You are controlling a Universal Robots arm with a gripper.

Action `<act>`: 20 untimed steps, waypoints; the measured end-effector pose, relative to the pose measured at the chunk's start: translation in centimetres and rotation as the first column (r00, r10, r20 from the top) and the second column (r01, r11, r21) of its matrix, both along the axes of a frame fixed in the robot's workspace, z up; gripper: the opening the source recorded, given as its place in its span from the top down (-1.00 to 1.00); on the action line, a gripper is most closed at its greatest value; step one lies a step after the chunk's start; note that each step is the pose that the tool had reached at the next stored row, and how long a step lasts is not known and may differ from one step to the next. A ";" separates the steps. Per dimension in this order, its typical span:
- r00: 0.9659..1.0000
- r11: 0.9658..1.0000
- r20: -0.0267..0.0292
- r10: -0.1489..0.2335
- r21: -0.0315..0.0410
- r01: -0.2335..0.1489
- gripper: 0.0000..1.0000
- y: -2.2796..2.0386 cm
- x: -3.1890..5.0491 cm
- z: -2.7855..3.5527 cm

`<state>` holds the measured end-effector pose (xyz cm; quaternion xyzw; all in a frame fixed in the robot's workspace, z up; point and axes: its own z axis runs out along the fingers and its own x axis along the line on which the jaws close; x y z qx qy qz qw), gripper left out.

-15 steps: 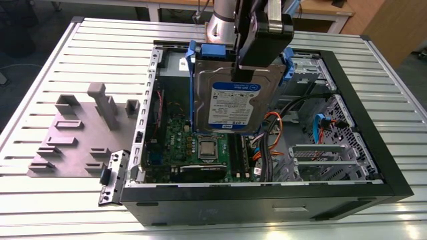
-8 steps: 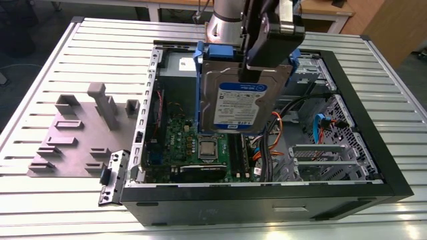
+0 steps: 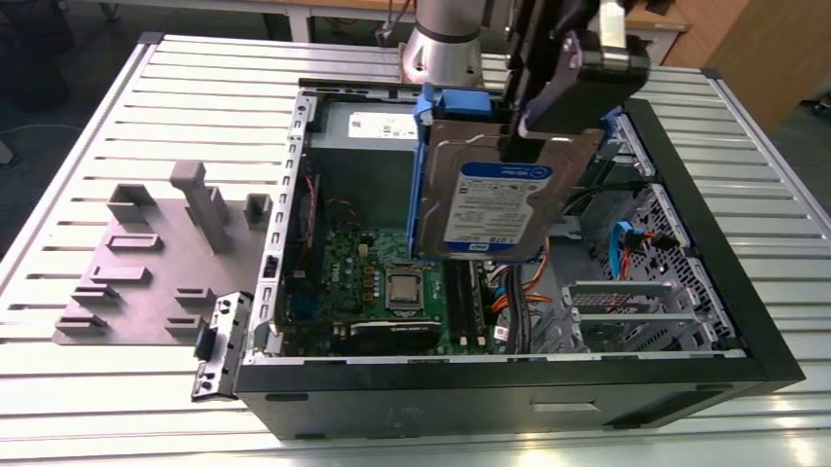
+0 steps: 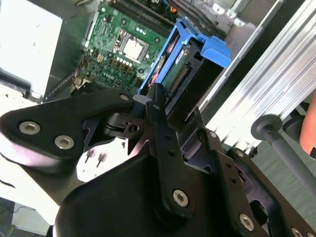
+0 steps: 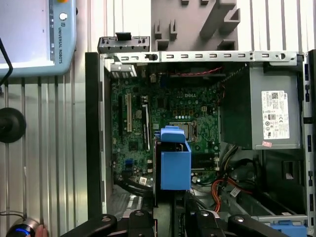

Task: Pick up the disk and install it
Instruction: 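Pick up the disk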

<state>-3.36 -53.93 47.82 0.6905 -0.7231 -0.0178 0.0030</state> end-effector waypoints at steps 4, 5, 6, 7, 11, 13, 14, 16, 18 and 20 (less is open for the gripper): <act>1.000 1.000 0.000 0.000 0.000 0.000 0.30 0.00 1.18 -0.02; 1.000 1.000 0.000 0.000 0.000 0.000 0.30 0.00 1.51 -0.02; 1.000 1.000 0.000 0.000 0.000 0.000 0.30 0.00 1.80 -0.03; 1.000 1.000 0.000 0.000 0.000 0.000 0.30 0.00 2.08 -0.03; 1.000 1.000 0.000 0.000 0.000 0.000 0.30 0.00 3.14 -0.05; 1.000 1.000 0.000 0.000 0.000 0.000 0.30 0.00 3.67 -0.06; 1.000 1.000 0.000 0.000 0.000 0.000 0.30 0.01 3.92 -0.06; 1.000 1.000 0.000 -0.001 0.000 0.001 0.30 0.01 4.44 -0.07; 1.000 1.000 0.000 0.000 0.000 0.000 0.30 0.01 4.96 -0.09; 1.000 1.000 0.000 0.000 0.000 0.000 0.30 0.01 5.44 -0.09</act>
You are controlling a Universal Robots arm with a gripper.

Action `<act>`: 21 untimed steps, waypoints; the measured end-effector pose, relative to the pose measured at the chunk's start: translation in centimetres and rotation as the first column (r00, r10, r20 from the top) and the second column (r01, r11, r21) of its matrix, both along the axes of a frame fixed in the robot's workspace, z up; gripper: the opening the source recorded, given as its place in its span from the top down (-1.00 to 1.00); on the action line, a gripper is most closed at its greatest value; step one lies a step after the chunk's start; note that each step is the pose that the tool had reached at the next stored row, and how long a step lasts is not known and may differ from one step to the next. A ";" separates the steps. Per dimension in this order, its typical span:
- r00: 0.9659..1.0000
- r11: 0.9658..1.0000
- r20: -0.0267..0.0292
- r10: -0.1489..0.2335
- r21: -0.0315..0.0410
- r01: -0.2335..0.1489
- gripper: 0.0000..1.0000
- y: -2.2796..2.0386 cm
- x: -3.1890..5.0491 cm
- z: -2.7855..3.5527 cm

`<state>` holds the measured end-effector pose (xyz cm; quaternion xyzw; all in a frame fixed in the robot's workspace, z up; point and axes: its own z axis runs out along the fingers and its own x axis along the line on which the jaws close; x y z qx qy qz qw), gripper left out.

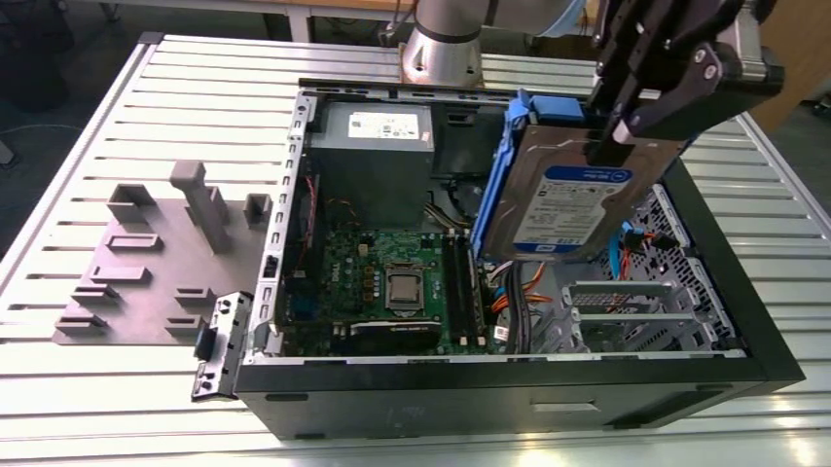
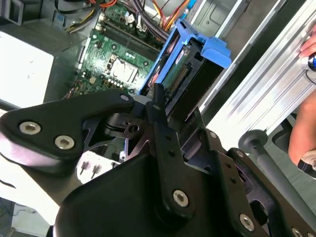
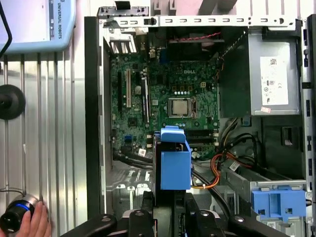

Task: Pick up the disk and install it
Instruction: 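Pick up the disk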

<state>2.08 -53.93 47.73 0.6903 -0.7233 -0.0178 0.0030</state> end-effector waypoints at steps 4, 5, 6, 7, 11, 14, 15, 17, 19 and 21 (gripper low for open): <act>1.000 1.000 0.000 0.000 0.000 0.000 0.30 0.00 0.82 -0.02; 1.000 1.000 0.000 0.000 0.000 0.000 0.30 0.00 1.02 -0.02; 1.000 1.000 0.000 0.000 0.000 0.000 0.30 0.00 1.22 -0.02; 1.000 1.000 0.000 0.000 0.000 0.000 0.30 0.00 1.41 -0.03; 1.000 1.000 0.000 0.000 0.000 0.000 0.30 0.00 2.24 -0.04; 1.000 1.000 0.000 0.000 0.000 0.000 0.30 0.00 2.78 -0.05; 1.000 1.000 0.000 0.000 0.000 0.000 0.30 0.00 2.93 -0.05; 1.000 1.000 0.000 0.000 0.000 0.000 0.30 0.00 3.24 -0.06; 1.000 1.000 0.000 0.000 0.000 0.000 0.30 0.00 3.54 -0.07; 1.000 1.000 0.000 0.000 0.000 0.000 0.30 0.00 3.63 -0.08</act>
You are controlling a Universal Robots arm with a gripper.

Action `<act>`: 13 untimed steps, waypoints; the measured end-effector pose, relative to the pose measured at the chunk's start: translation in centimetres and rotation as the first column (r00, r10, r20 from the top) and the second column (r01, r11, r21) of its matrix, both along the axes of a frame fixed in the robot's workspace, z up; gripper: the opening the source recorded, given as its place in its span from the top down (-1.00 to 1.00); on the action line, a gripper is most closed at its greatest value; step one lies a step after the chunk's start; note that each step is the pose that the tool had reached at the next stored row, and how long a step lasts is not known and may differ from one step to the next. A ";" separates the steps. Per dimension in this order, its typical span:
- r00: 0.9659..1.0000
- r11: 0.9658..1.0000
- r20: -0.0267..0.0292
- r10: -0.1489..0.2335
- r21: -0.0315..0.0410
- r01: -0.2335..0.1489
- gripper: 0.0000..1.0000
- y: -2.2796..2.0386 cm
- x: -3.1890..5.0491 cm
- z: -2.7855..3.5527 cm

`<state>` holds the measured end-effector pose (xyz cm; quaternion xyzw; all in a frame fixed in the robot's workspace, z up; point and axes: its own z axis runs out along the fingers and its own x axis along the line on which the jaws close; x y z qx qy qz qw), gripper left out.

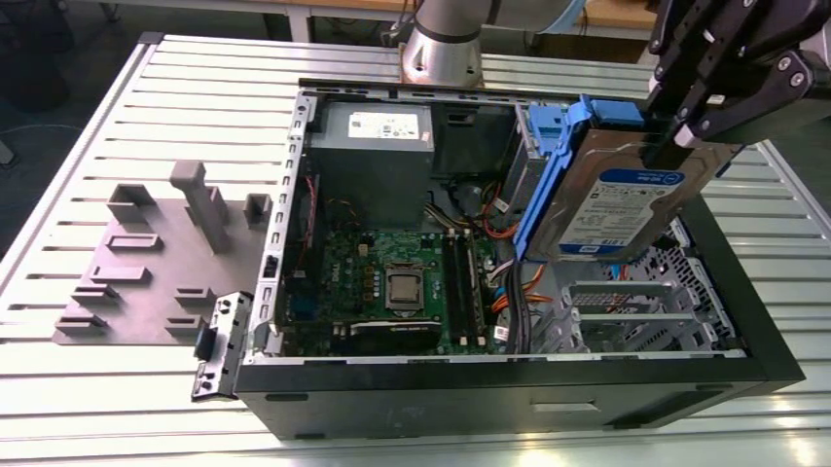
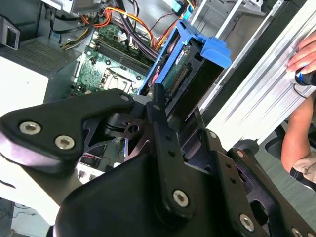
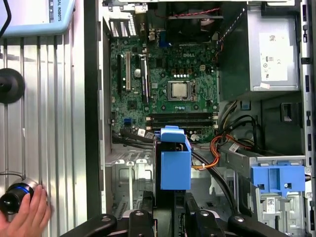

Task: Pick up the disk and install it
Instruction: 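Pick up the disk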

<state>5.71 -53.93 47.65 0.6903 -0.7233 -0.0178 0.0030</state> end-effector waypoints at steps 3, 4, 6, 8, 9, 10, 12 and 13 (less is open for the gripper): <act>1.000 1.000 0.000 0.000 0.000 0.000 0.30 0.00 0.00 0.00; 1.000 1.000 0.000 0.000 0.000 0.000 0.30 0.00 0.01 0.00; 1.000 1.000 0.000 0.000 0.000 0.000 0.30 0.00 0.01 0.00; 1.000 1.000 0.000 0.000 0.000 0.000 0.30 -0.07 0.01 0.00; 1.000 1.000 0.000 0.000 0.000 0.000 0.30 -0.15 0.02 0.00; 1.000 1.000 0.000 0.000 0.000 0.000 0.30 -0.24 0.04 0.00; 1.000 1.000 0.000 0.000 0.000 0.000 0.30 -0.47 0.07 -0.01; 1.000 1.000 0.000 0.000 0.000 0.000 0.30 -0.62 0.08 -0.01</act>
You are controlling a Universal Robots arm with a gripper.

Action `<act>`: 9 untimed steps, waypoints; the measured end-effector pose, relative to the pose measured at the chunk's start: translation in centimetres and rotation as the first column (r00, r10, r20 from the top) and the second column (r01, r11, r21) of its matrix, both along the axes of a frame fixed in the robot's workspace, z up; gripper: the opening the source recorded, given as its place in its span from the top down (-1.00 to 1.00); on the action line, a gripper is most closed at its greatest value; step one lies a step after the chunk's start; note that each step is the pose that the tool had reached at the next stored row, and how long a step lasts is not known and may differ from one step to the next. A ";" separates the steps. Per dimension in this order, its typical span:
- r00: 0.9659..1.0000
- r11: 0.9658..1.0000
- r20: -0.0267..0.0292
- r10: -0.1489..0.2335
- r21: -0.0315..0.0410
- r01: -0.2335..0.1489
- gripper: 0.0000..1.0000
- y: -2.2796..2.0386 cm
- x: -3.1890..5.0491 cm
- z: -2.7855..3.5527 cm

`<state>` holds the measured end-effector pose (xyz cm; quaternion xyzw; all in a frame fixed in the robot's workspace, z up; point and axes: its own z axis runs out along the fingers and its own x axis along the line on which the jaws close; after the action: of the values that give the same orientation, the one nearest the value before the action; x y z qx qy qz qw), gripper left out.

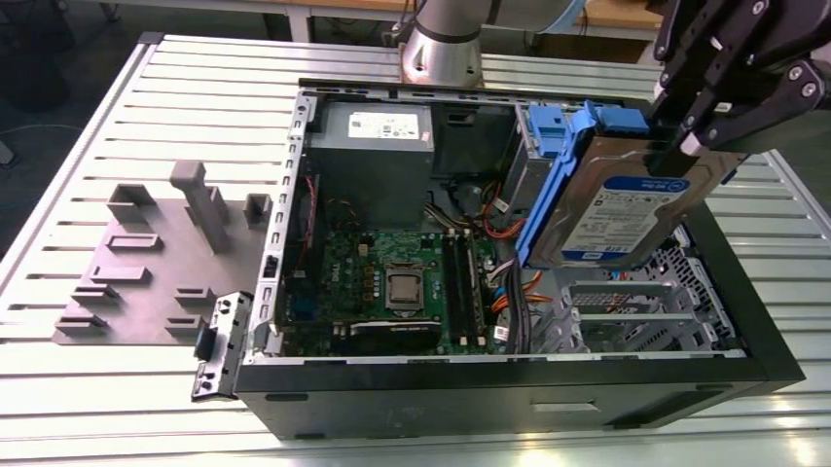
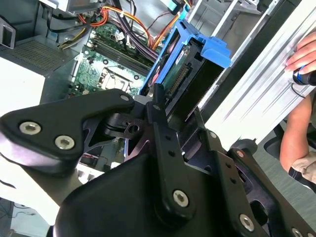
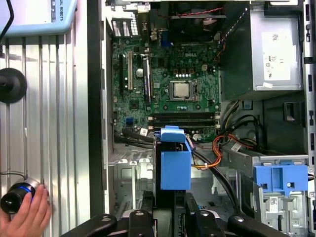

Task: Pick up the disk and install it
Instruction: 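Pick up the disk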

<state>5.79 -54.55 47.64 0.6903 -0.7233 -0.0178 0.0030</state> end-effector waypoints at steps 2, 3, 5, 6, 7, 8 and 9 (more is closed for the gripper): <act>1.000 1.000 0.000 0.000 0.000 0.000 0.30 -0.31 0.05 0.01; 1.000 1.000 0.000 0.000 0.000 0.000 0.30 -0.49 0.09 0.00; 1.000 1.000 0.000 0.000 0.000 0.000 0.30 -0.83 0.15 0.00; 1.000 1.000 0.000 0.000 0.000 0.000 0.30 -0.99 0.18 0.01; 1.000 1.000 0.000 0.000 0.000 0.000 0.30 -1.14 0.21 0.01; 1.000 1.000 0.000 0.000 0.000 0.000 0.30 -1.30 0.24 0.00; 1.000 1.000 0.000 0.000 0.000 0.000 0.30 -1.46 0.27 0.00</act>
<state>6.07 -56.00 47.65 0.6903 -0.7233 -0.0178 0.0030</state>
